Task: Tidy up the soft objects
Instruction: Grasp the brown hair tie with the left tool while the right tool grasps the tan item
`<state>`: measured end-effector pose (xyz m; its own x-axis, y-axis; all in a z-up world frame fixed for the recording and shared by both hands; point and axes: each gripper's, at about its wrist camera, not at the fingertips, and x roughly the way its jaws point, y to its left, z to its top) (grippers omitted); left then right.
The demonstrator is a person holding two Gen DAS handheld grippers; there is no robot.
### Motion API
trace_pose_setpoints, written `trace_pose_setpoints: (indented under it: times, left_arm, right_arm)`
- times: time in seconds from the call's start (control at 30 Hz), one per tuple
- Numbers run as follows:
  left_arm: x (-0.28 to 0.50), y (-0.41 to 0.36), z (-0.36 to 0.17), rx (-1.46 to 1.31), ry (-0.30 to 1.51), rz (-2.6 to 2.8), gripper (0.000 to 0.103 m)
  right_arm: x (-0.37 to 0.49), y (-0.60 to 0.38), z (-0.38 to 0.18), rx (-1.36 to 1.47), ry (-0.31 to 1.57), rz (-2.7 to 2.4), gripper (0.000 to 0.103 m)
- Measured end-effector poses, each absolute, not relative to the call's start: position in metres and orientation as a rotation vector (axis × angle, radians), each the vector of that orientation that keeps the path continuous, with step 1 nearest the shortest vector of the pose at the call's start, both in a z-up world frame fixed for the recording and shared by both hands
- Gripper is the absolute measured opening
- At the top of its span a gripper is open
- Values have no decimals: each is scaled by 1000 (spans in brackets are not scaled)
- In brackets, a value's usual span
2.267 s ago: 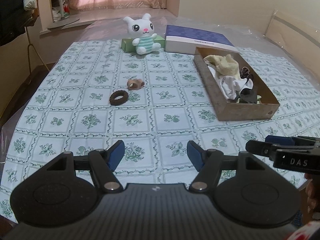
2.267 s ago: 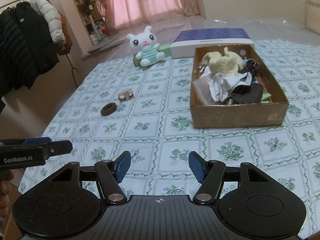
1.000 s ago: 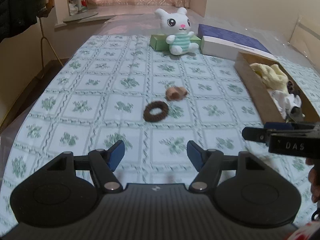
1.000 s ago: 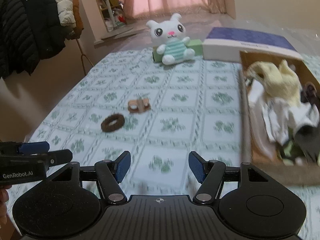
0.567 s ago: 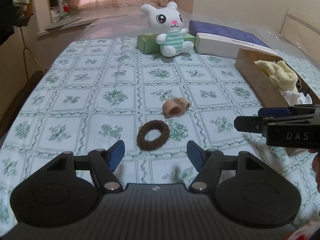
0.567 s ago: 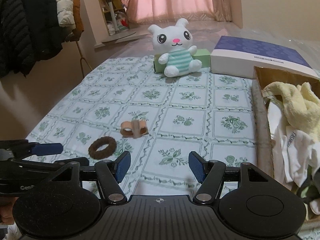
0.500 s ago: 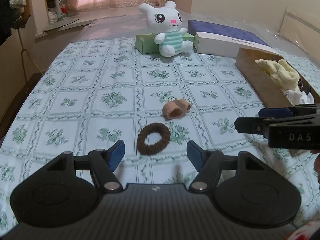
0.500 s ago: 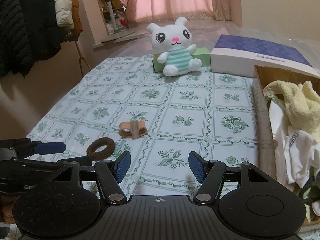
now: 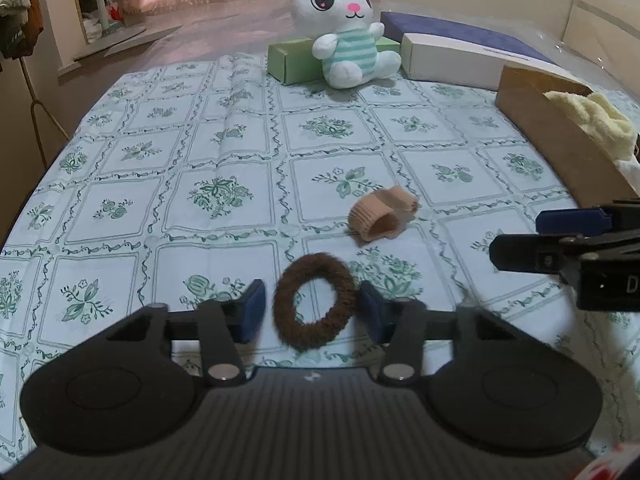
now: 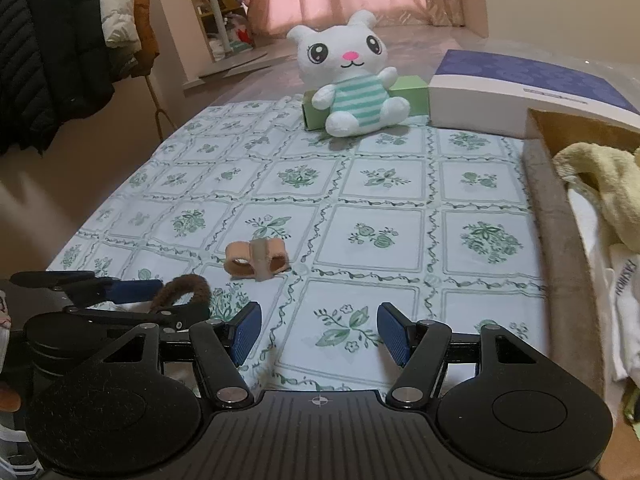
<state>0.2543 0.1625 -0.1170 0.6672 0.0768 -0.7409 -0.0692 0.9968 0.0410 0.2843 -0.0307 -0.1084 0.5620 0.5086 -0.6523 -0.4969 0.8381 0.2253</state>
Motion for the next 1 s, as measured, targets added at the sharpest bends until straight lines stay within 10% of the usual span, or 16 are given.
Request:
trace_pose_setpoints:
  times: [0.17, 0.8, 1.0]
  left_arm:
    - [254, 174, -116, -4, 814, 117, 21]
    - [262, 201, -117, -83, 809, 223, 21]
    - [262, 198, -117, -84, 812, 229, 19]
  right_arm:
    - [293, -22, -112, 19, 760, 622, 64]
    - [326, 46, -140, -60, 689, 723, 63]
    - [319, 47, -142, -115, 651, 725, 35]
